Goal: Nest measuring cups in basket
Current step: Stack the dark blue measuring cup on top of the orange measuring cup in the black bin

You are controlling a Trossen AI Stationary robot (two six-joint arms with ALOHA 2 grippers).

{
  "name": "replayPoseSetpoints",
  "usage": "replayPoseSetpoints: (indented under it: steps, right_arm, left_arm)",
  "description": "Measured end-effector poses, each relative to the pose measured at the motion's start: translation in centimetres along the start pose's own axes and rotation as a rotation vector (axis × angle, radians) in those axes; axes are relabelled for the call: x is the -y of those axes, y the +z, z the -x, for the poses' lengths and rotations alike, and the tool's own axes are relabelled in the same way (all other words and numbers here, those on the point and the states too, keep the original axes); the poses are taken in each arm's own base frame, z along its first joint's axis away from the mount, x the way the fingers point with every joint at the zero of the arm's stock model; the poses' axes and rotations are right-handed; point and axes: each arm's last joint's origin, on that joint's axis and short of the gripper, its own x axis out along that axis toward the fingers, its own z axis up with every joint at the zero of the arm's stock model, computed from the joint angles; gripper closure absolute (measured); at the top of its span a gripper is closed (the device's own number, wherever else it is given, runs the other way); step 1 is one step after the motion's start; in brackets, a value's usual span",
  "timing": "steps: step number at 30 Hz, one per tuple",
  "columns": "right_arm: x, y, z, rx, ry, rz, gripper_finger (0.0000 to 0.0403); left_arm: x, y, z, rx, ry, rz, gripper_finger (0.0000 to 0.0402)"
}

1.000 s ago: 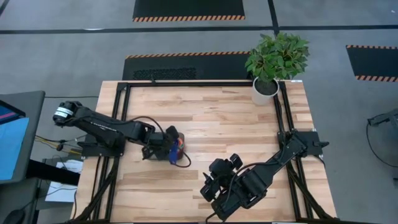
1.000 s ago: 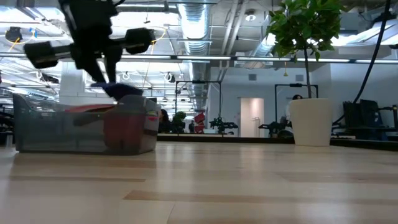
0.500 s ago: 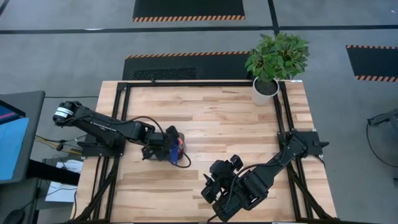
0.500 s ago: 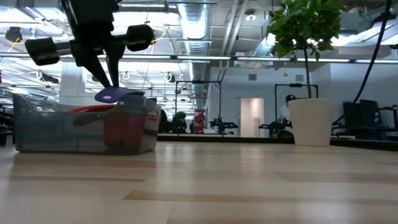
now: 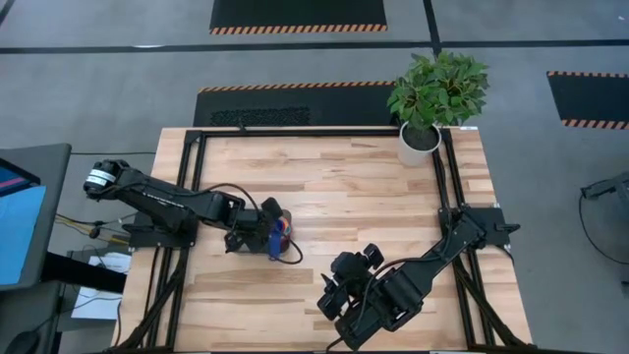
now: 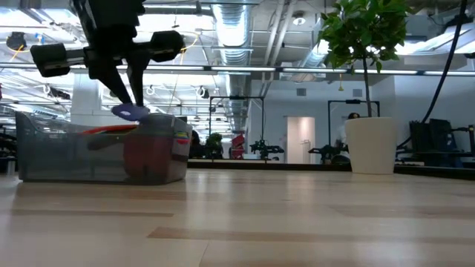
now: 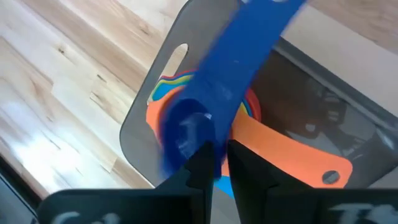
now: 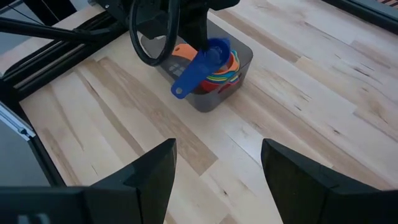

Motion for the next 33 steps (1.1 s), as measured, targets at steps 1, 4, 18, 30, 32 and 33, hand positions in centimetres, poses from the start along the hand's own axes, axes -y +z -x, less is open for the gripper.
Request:
replayPoseSetpoints:
  steps: [1,4,18,30,32,33]
  right_arm:
    - [0.0,0.0,0.0,0.000,0.000,0.000,0.0145]
    - [0.0,0.0,0.0,0.001,-0.001,0.000,0.0145]
    - [0.1,0.2,-0.2,0.002,-0.005,0.068,0.0145]
    - [0.5,0.4,-0.5,-0.007,-0.042,0.152,0.0145]
    - [0.6,0.2,-0.4,-0.011,-0.049,0.167,0.0145]
    - [0.7,0.2,-0.3,-0.012,-0.052,0.172,0.0145]
  left_arm:
    - [0.0,0.0,0.0,-0.001,0.001,0.011,0.0359]
    - [0.0,0.0,0.0,-0.001,0.001,0.022,0.0336]
    - [-1.5,2.7,5.7,0.063,-0.009,0.597,0.0297]
    - [0.9,6.5,5.0,0.231,-0.059,1.325,0.0297]
    - [1.4,6.9,4.1,0.202,-0.043,1.345,0.0297]
    - [1.3,7.2,3.7,0.196,-0.023,1.351,0.0297]
